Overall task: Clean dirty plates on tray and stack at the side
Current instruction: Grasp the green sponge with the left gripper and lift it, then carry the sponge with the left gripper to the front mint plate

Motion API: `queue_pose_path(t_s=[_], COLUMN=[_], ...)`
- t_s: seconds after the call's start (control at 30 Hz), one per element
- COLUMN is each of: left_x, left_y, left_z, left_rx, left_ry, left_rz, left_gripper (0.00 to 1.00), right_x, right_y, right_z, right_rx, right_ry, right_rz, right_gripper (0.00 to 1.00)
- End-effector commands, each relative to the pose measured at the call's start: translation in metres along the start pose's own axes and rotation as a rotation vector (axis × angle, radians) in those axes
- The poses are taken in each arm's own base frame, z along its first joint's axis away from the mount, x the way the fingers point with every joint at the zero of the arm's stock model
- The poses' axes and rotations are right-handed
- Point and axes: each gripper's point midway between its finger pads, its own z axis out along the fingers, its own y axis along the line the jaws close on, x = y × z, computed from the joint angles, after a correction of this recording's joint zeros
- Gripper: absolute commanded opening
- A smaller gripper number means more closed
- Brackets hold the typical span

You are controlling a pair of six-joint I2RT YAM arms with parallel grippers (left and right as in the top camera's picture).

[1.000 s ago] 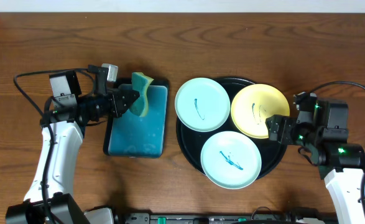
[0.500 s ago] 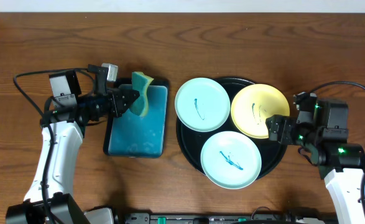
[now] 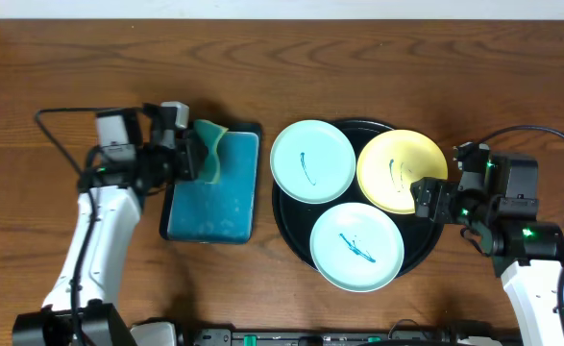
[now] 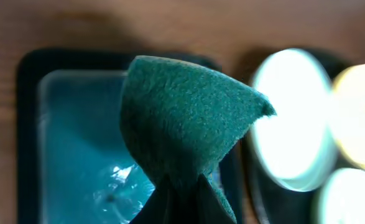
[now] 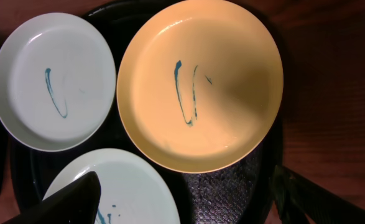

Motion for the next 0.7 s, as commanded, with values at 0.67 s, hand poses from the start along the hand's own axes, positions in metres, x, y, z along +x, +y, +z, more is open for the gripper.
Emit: queue_pose_path(t_s=[0.67], left_x=[-0.035], left_y=[-0.062], left_z=[-0.014], left_rx=[-0.31], left_ry=[0.046], left_rz=[0.19], left_gripper=[0.07], right_x=[-0.006], right_y=[0.006], right_z=[-0.003], right_rx=[-0.019], right_ry=[-0.012], right_rz=[-0.023], right_gripper=[0.87])
